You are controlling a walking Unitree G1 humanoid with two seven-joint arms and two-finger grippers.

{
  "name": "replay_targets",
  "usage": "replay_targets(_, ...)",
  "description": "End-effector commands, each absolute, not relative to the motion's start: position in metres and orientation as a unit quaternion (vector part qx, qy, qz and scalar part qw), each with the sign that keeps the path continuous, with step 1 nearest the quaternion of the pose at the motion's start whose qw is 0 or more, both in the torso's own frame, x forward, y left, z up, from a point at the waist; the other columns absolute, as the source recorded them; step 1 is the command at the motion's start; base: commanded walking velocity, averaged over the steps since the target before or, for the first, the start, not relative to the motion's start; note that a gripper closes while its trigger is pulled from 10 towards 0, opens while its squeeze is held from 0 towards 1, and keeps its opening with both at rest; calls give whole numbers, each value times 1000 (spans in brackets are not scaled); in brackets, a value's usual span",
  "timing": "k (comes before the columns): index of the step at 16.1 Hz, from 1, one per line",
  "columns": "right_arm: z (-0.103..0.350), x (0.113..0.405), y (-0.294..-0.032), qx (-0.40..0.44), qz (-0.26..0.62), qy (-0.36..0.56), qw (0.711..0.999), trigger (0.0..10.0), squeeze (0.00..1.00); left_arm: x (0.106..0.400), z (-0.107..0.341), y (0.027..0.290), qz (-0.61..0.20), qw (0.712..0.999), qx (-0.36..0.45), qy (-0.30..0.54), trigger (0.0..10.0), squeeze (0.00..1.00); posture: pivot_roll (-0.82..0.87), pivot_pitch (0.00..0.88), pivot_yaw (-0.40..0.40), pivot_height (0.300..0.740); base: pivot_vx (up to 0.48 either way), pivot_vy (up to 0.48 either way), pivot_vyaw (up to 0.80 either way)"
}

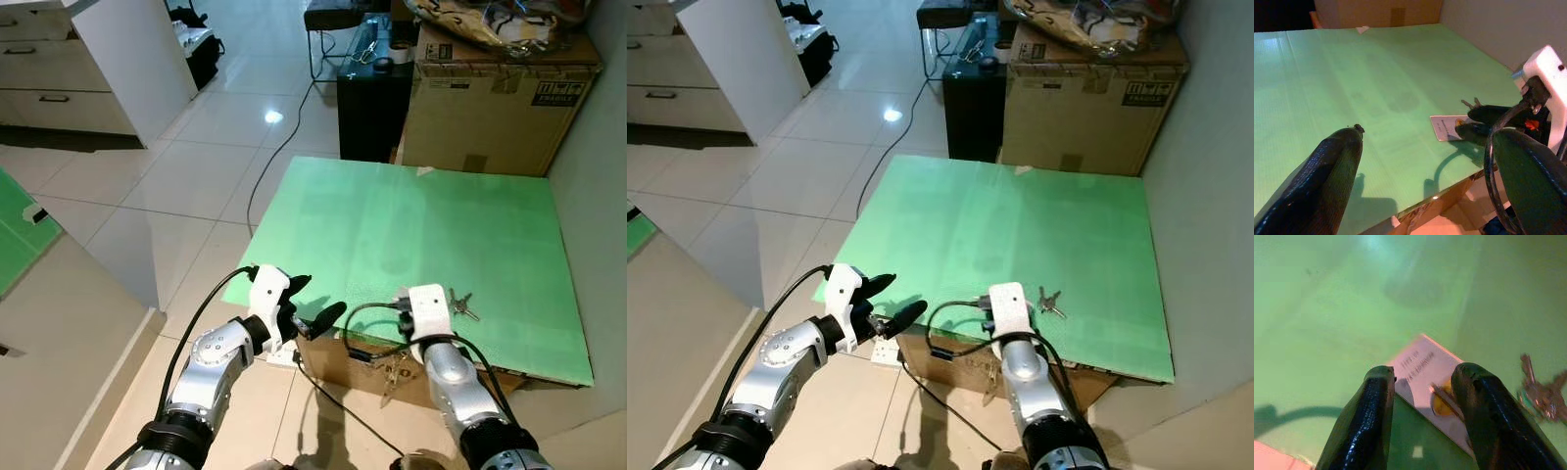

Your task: Hang keys on a hook

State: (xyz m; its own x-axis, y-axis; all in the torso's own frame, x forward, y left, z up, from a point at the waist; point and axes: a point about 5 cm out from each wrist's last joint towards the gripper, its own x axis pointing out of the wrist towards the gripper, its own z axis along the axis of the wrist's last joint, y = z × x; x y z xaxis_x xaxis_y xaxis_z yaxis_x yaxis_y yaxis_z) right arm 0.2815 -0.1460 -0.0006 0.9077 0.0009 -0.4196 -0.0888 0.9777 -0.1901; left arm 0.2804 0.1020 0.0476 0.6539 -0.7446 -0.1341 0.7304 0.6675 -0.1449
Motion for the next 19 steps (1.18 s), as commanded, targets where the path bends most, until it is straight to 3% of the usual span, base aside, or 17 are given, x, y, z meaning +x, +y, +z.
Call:
replay_targets(1, 10, 289, -141, -97, 26, 189, 977, 10000, 0, 282, 47, 106, -403, 910, -33, 94, 10000, 0, -119, 68, 161, 740, 0, 0, 0)
replay_targets(6, 8, 273, -155, -119, -27, 169, 978, 10000, 0, 282, 47, 106, -403, 910, -33, 94, 10000, 0, -124, 69, 161, 740, 0, 0, 0)
replay_targets(9, -8, 258, -158, -65, -48, 211, 974, 10000, 0, 282, 46, 106, -404, 909, -34, 95, 10000, 0, -127, 70, 167, 740, 0, 0, 0)
replay_targets(19, -14, 261, -182, -78, -76, 242, 964, 10000, 0, 271, 42, 99, -444, 890, -26, 98, 10000, 0, -124, 62, 161, 740, 0, 0, 0)
